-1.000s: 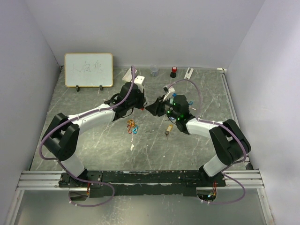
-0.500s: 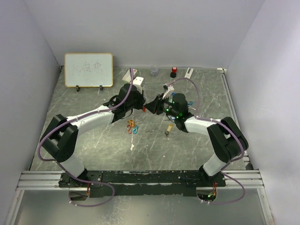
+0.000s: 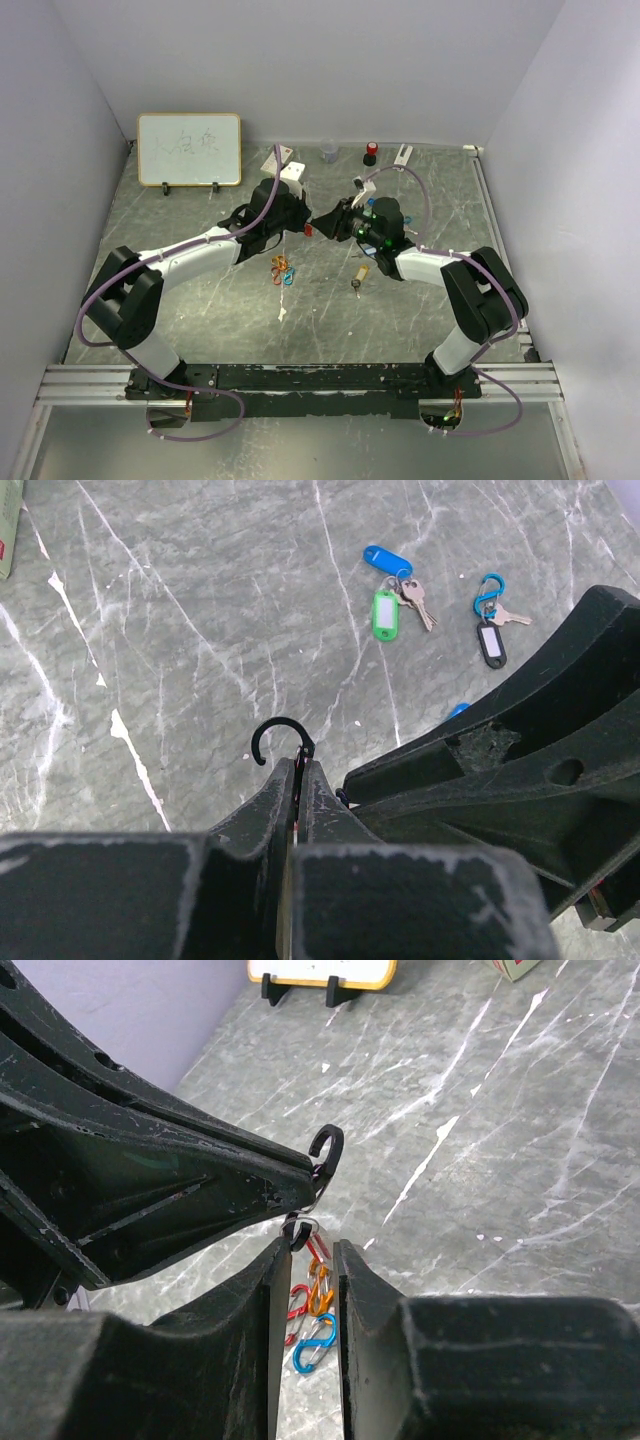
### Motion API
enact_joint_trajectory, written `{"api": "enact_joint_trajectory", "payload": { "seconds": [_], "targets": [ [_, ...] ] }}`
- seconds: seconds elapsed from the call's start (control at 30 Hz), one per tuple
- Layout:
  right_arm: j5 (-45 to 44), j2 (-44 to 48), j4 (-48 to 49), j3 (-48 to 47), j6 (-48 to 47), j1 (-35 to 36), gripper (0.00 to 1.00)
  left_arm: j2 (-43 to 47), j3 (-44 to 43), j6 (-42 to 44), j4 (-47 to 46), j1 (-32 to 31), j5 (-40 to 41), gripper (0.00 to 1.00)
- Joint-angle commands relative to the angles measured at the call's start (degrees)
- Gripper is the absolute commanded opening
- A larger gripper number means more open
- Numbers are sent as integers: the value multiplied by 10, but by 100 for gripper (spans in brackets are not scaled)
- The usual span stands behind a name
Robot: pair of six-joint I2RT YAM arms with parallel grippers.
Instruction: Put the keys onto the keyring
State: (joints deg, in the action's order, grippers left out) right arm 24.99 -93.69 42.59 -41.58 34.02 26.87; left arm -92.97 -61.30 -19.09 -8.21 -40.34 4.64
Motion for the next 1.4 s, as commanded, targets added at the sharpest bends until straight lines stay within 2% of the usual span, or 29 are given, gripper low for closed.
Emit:
{"api": "enact_joint_trajectory", "payload": {
  "seconds": [0.0, 0.43, 1.17, 1.37],
  "targets": [
    [-3, -6, 18, -13, 3, -6, 23, 24, 7, -1, -26, -1, -31, 7],
    [13, -19, 33, -21, 10, -7, 19, 19, 7, -1, -28, 0, -37, 7],
    [26, -37, 42, -41, 16, -8, 18, 11, 0, -1, -28, -2, -44, 7],
    [27, -38, 43, -40, 16, -8, 7, 13, 2, -1, -30, -2, -39, 7]
  ]
}}
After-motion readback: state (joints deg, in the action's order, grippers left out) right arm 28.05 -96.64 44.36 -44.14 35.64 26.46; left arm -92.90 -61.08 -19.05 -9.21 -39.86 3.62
